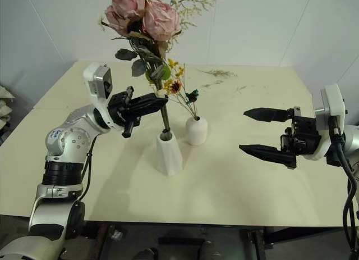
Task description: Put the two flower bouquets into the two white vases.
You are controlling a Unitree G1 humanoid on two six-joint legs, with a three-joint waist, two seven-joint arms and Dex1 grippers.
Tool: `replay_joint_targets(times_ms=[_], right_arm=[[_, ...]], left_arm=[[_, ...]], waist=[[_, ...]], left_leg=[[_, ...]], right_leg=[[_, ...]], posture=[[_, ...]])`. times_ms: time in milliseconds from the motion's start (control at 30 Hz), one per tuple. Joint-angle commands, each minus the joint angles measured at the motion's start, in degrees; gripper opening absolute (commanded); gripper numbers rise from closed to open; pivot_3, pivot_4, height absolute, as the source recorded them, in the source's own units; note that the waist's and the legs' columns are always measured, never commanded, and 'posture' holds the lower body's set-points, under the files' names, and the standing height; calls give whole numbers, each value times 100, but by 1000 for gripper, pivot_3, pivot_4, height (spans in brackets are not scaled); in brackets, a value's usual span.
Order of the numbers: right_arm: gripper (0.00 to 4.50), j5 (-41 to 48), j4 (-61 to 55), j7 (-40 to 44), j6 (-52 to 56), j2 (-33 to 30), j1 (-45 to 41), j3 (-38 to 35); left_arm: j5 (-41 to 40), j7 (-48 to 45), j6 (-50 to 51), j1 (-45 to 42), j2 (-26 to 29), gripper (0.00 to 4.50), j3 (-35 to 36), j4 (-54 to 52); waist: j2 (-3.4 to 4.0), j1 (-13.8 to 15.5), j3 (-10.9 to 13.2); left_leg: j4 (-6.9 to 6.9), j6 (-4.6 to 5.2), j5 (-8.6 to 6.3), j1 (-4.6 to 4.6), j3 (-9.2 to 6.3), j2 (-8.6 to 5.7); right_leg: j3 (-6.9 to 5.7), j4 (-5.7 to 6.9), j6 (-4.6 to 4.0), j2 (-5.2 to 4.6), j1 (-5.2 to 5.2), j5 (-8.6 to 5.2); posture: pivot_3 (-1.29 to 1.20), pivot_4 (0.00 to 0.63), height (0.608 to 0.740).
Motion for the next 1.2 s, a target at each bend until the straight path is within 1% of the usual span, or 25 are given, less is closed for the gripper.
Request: replay_joint_targets(times_ms=[33,400,800,1067,1133,1167,1200], right_arm=[[4500,102,-10,-3,0,-48,-93,-210],[4500,94,40,-11,-12,-53,-136,-211],[4500,-58,123,20,-74,-66,-146,-133],[4500,-133,93,25,-100,-20,-85,-127],[4500,-129,86,28,-95,-17,-76,-135],[4500,-120,91,30,-86,-21,-91,-136],[4500,-114,94,32,-80,-24,-103,-136]], left_arm=[[78,-106,-65,-59,22,4,-30,-68],[108,-85,29,-37,-23,4,-4,-16],[249,-124,16,-68,207,4,49,-25],[180,-104,146,67,181,4,-8,-179],[175,-111,171,150,160,730,-30,-221],[183,-106,178,174,147,957,-38,-220],[189,-101,185,190,138,1309,-41,-220]], waist=[[0,1,0],[0,1,0],[0,-1,0],[0,-2,0],[1,-3,0],[1,-3,0],[1,0,0]], left_leg=[[0,0,0,0,0,0],[0,0,0,0,0,0],[0,0,0,0,0,0],[0,0,0,0,0,0],[0,0,0,0,0,0],[-1,0,0,0,0,0],[-1,0,0,0,0,0]], right_leg=[[0,0,0,0,0,0],[0,0,0,0,0,0],[0,0,0,0,0,0],[0,0,0,0,0,0],[0,0,0,0,0,0],[0,0,0,0,0,0],[0,0,0,0,0,0]], posture=[[0,150,740],[0,150,740],[0,150,740],[0,150,740],[0,150,740],[0,150,740],[0,150,740]])
